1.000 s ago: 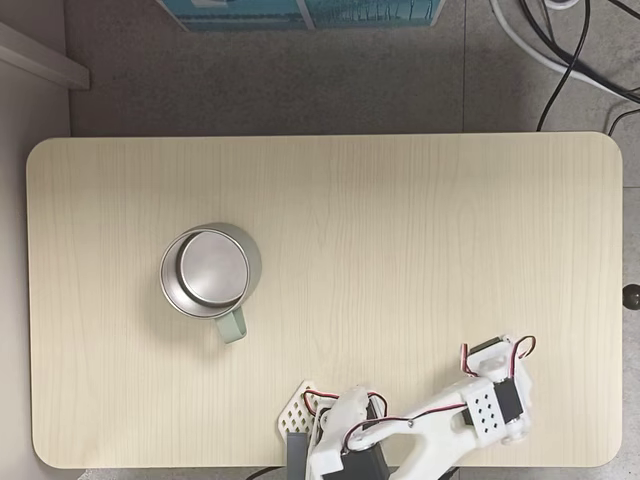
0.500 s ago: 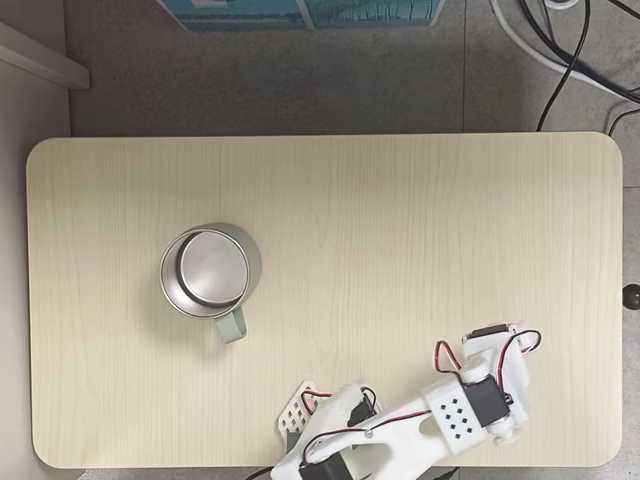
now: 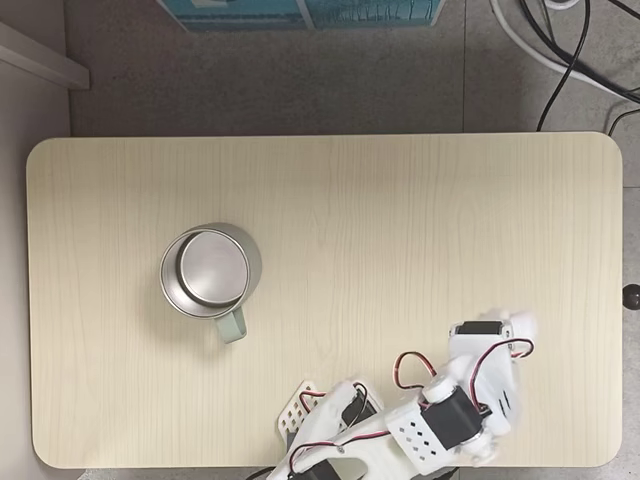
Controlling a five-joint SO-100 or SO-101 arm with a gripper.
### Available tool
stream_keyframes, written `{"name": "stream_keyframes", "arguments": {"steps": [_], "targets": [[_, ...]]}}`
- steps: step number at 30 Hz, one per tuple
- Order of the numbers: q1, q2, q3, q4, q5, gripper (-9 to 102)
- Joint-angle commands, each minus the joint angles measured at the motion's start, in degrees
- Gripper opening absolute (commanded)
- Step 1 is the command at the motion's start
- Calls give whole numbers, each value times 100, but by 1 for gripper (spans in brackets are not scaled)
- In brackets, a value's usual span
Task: Grasp a dressing and put it in the cup.
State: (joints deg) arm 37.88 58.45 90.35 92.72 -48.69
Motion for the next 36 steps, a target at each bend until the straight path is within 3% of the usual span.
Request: {"name": "stream_keyframes", "arguments": {"steps": [1, 9, 20, 29, 36], "targets": [[-747, -18, 404, 202, 536, 0], [-3085, -70, 475, 756, 1802, 0], [-5845, -35, 475, 835, 2558, 0], [-7497, 360, 545, 492, 2962, 0], [-7998, 1081, 571, -18, 3252, 0]]}}
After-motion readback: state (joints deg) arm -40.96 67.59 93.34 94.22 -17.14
